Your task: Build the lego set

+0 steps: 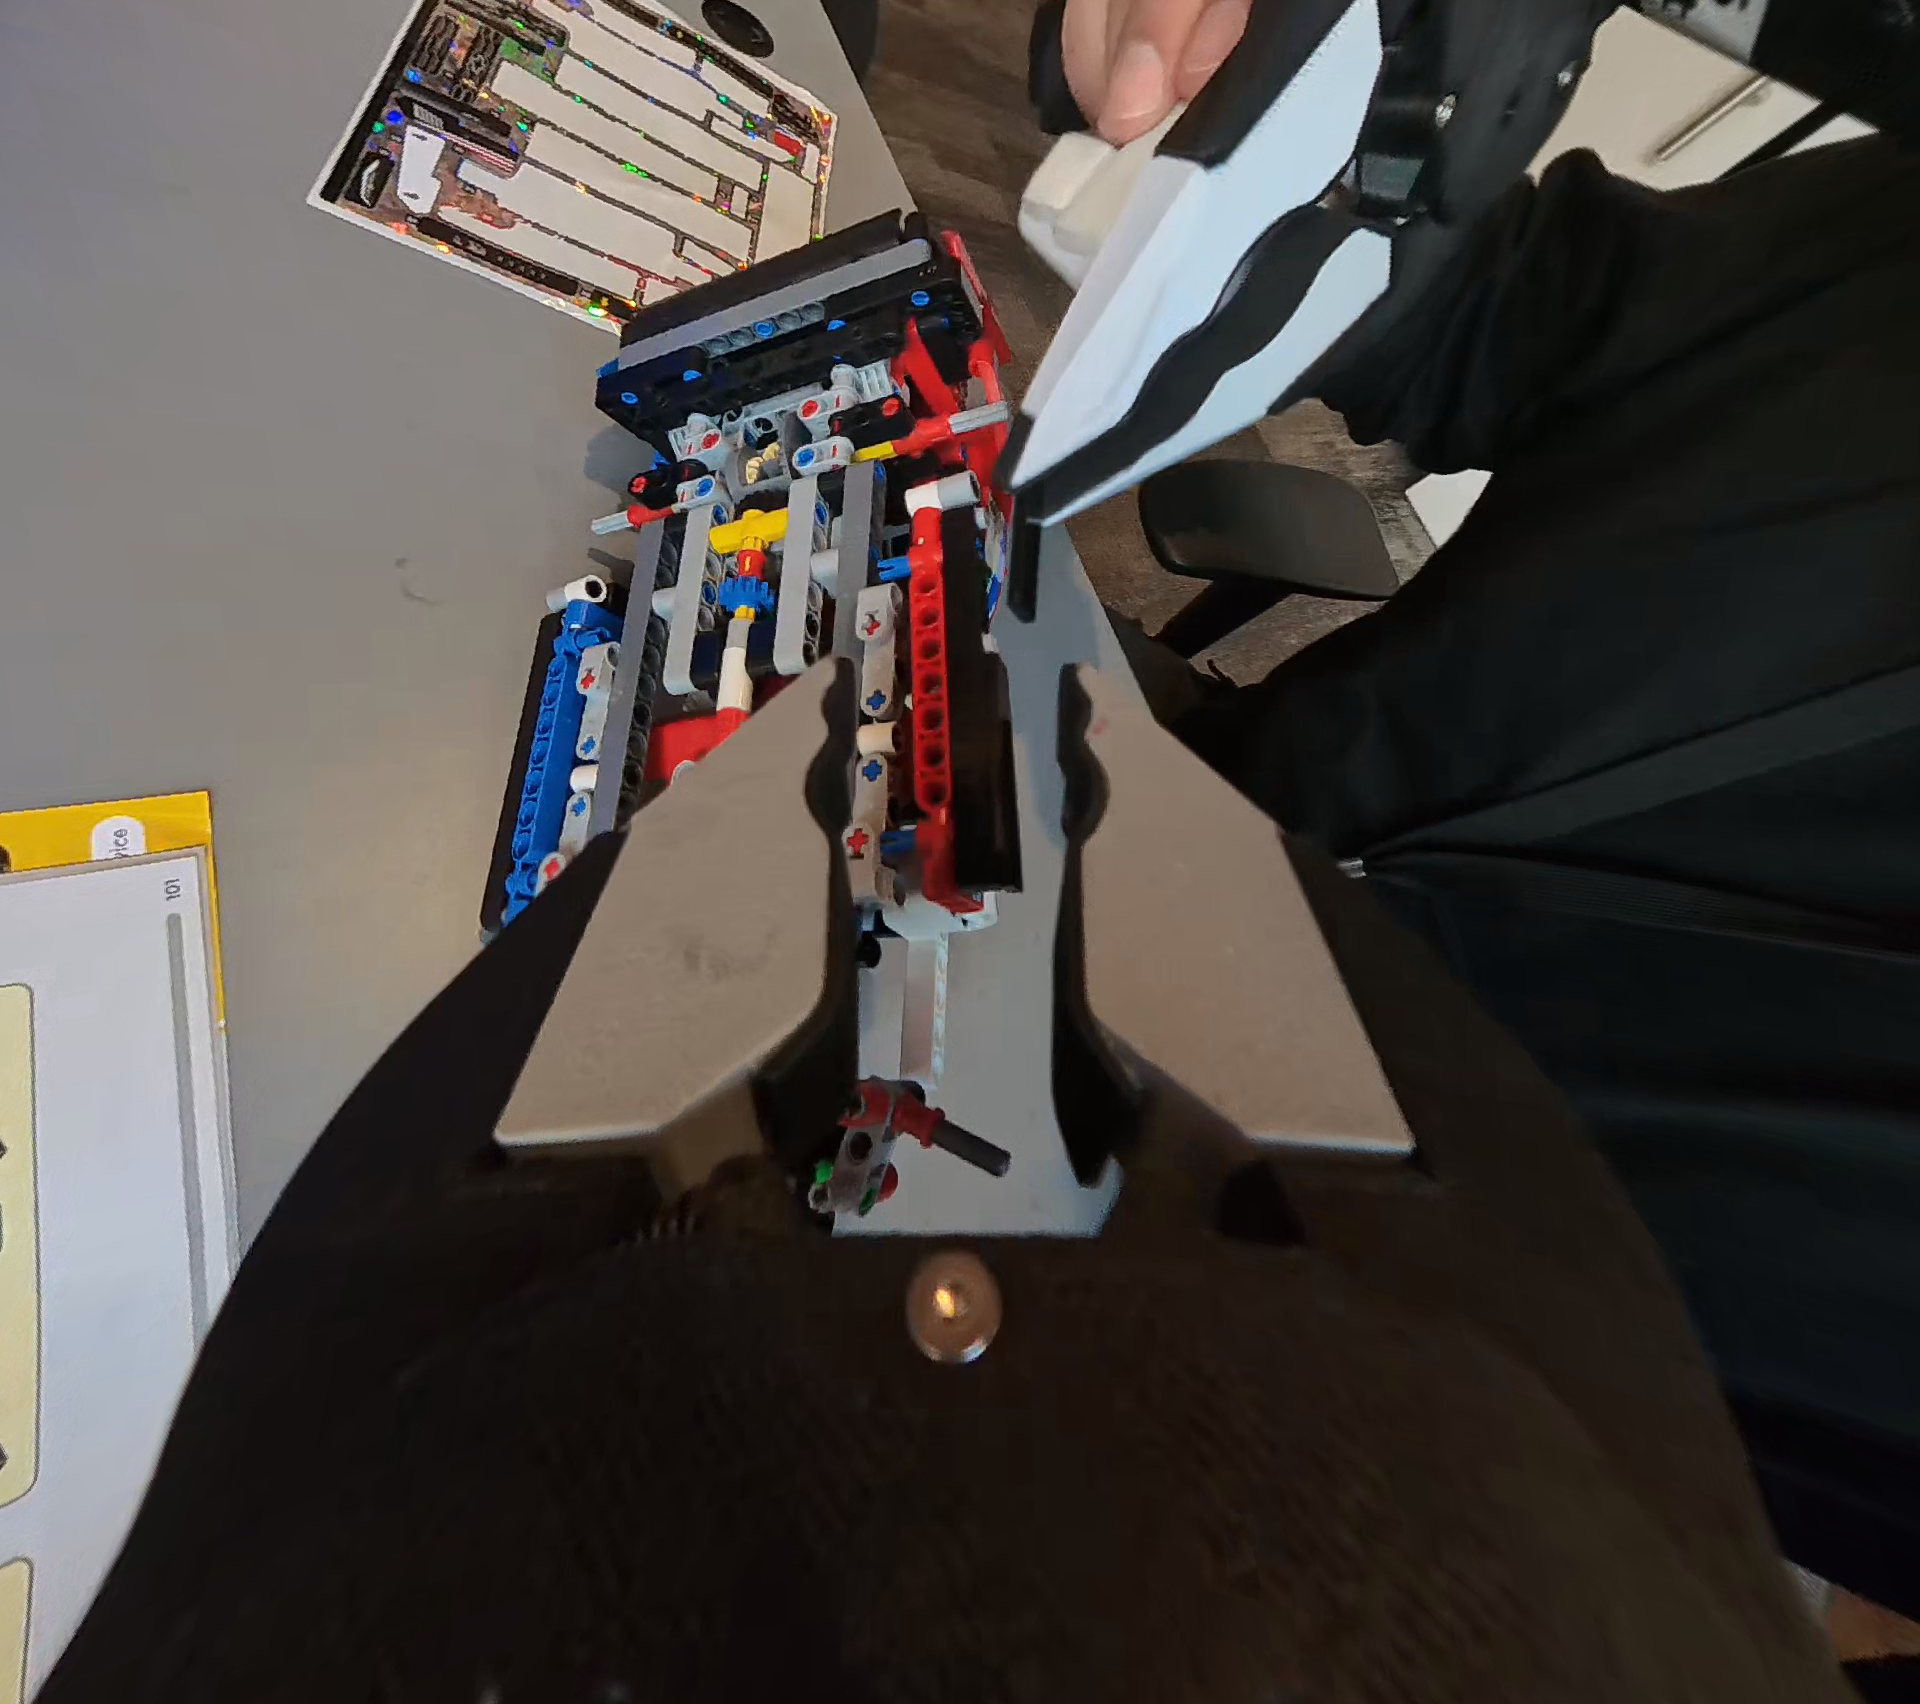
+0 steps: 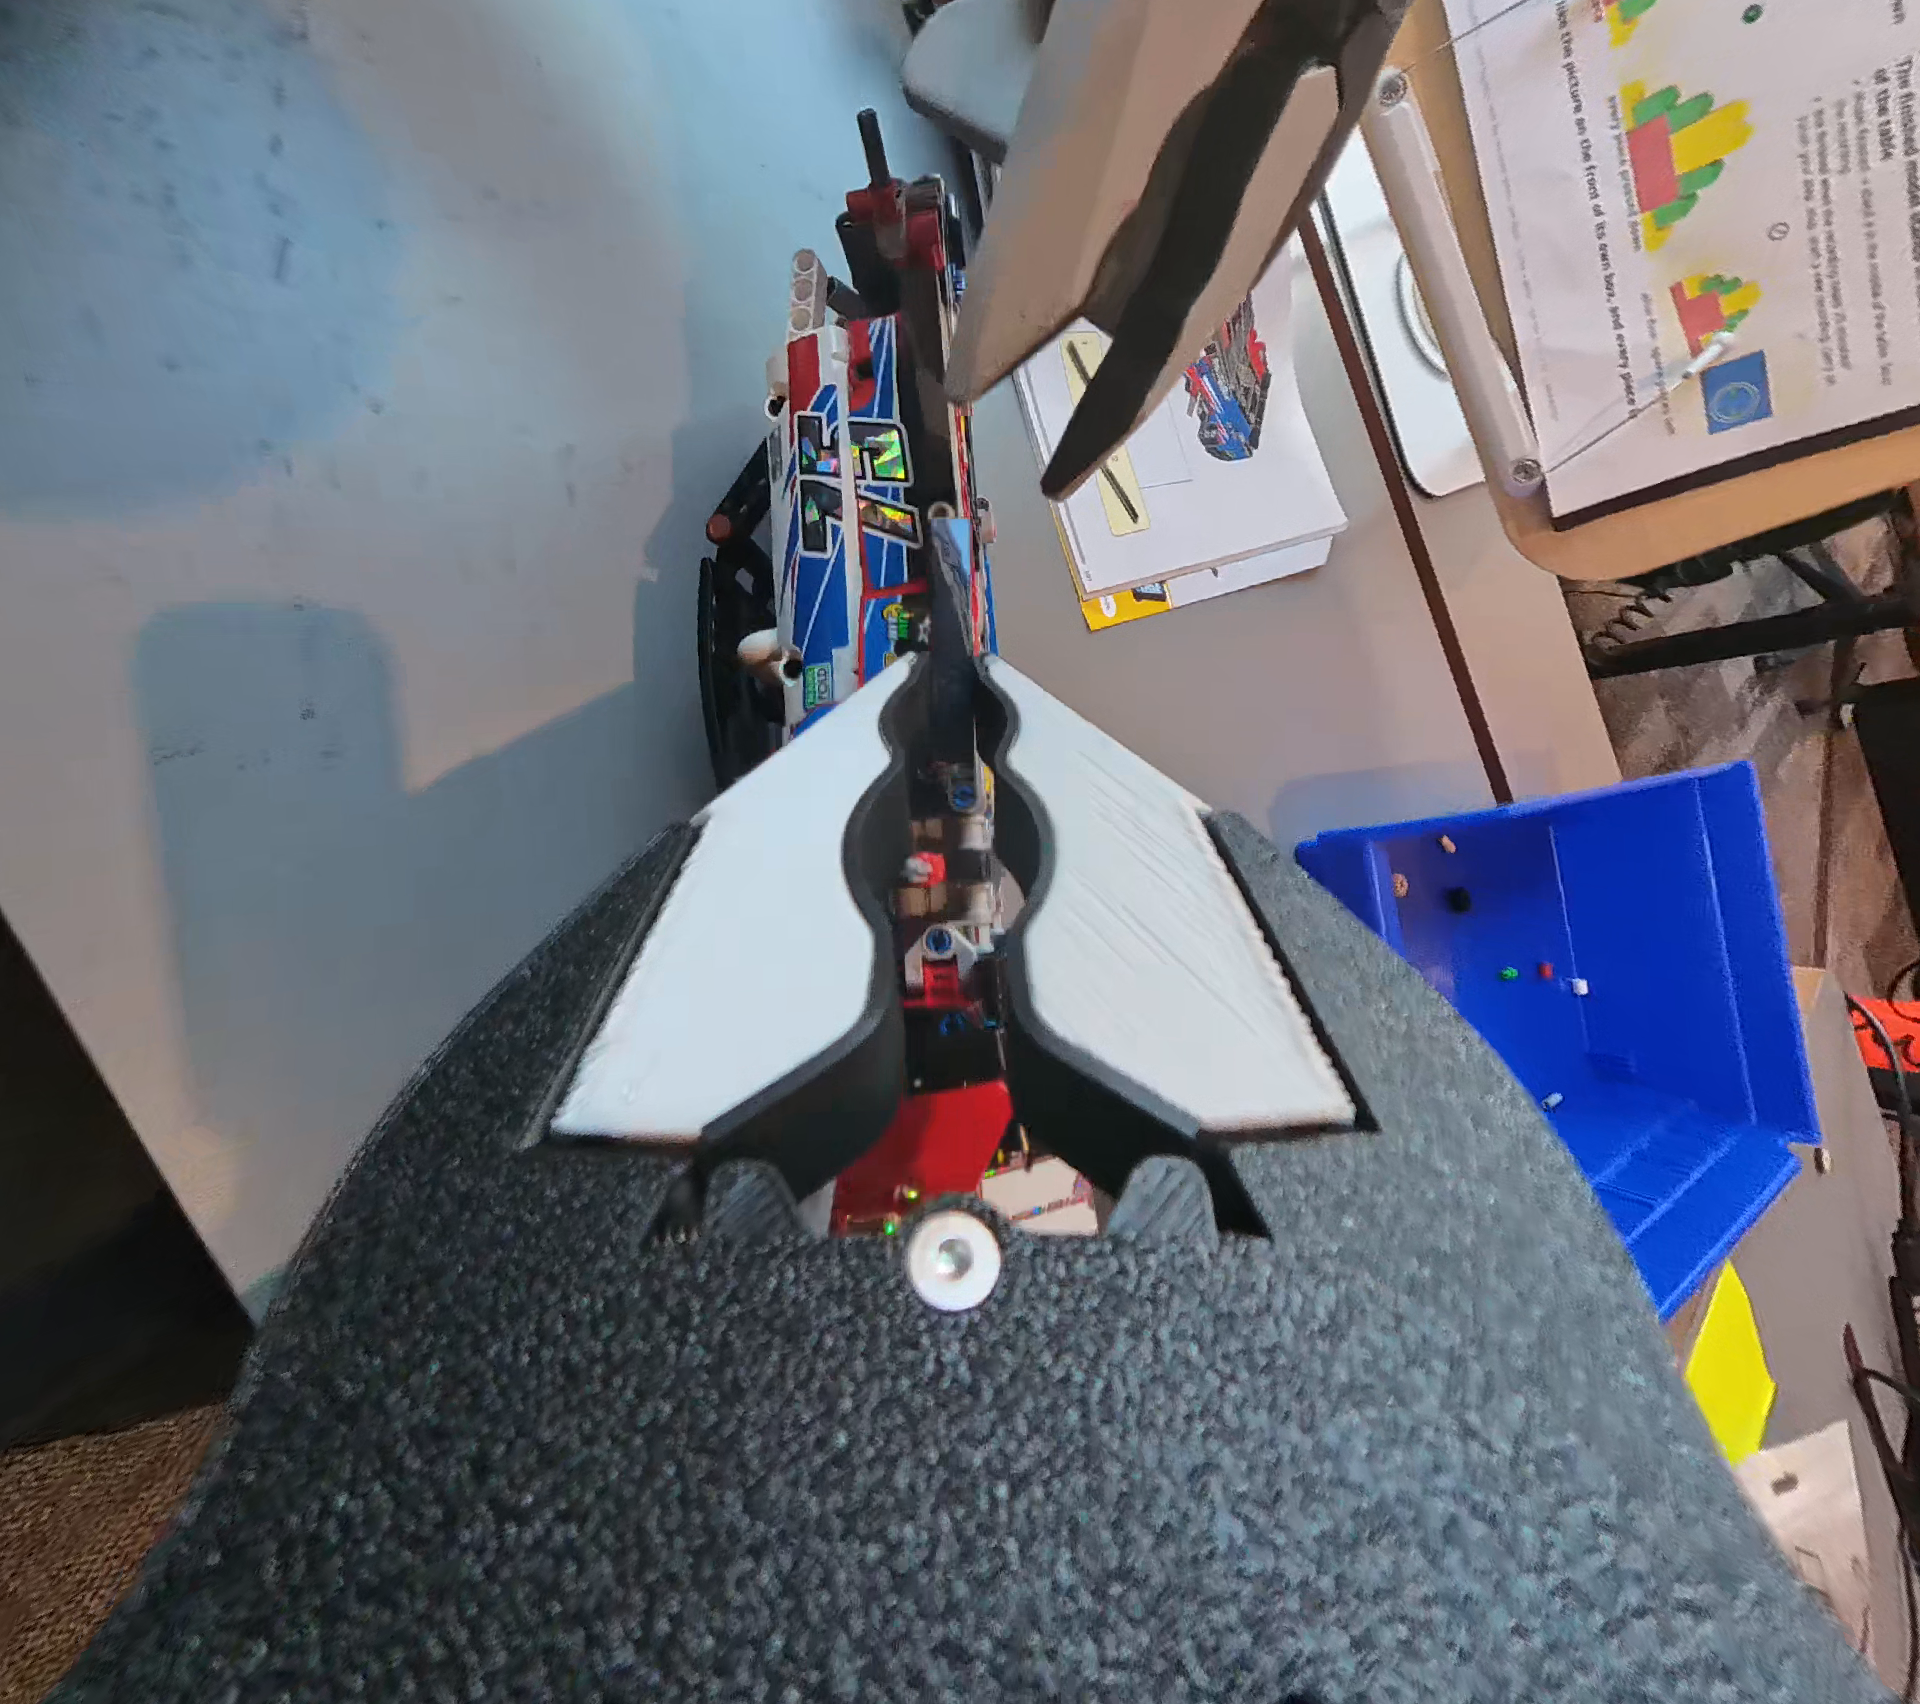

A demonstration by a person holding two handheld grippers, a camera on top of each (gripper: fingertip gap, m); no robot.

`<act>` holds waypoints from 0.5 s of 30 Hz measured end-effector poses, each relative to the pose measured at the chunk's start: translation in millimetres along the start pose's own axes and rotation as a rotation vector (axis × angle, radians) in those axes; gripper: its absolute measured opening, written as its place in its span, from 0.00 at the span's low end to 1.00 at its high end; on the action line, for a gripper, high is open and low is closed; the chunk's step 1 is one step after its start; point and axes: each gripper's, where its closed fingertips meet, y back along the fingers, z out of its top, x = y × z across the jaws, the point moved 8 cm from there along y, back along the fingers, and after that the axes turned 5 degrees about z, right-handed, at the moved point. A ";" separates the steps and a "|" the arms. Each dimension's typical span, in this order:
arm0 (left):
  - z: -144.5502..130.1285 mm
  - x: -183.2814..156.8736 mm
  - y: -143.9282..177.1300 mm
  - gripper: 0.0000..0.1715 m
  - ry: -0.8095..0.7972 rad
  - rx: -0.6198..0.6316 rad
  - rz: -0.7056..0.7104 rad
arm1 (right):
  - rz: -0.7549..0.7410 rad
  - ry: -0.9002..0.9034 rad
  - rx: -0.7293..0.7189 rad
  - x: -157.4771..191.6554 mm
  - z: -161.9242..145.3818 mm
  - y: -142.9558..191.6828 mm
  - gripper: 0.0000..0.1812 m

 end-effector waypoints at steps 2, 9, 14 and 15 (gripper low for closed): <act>0.1 -1.3 -1.3 0.19 0.000 0.010 -0.023 | 0.005 0.016 0.009 0.1 1.7 -4.8 0.03; 2.2 -1.0 -9.0 0.14 -0.008 0.066 -0.045 | 0.004 0.034 0.023 -0.7 3.3 -9.1 0.03; 2.9 -1.3 -16.5 0.13 -0.015 0.098 -0.049 | -0.003 0.048 0.037 -0.5 3.7 -10.7 0.04; 3.1 -1.2 -17.5 0.13 -0.015 0.100 -0.049 | -0.007 0.059 0.040 -0.4 3.4 -11.3 0.04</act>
